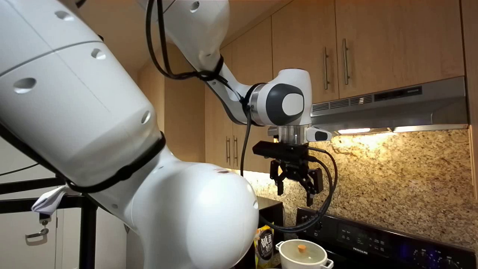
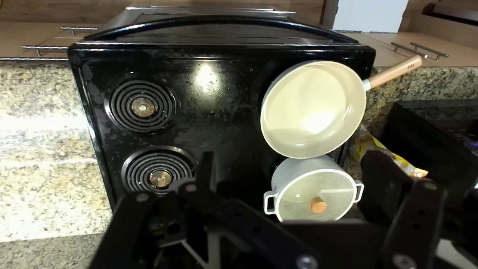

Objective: Turn off the stove light

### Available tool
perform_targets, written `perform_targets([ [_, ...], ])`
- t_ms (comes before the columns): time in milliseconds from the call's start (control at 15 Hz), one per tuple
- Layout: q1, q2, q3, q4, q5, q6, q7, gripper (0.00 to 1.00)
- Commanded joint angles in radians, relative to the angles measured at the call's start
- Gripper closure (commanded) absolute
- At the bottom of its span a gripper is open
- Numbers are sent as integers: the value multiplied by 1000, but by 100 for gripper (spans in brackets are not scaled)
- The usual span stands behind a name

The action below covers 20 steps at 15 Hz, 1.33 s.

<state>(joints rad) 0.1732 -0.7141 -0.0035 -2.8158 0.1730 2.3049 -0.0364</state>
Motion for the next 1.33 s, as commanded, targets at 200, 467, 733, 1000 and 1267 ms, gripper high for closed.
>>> perform_targets([
  [200,-8,-1,8,2,7,-5,-5,0],
  [467,-8,-1,8,2,7,-5,-5,0],
  [733,-14,4,14,9,6,19,7,0],
  [1000,-13,14,14,29,21,54,21,0],
  [1267,7,79,125,158,30,96,186,0],
])
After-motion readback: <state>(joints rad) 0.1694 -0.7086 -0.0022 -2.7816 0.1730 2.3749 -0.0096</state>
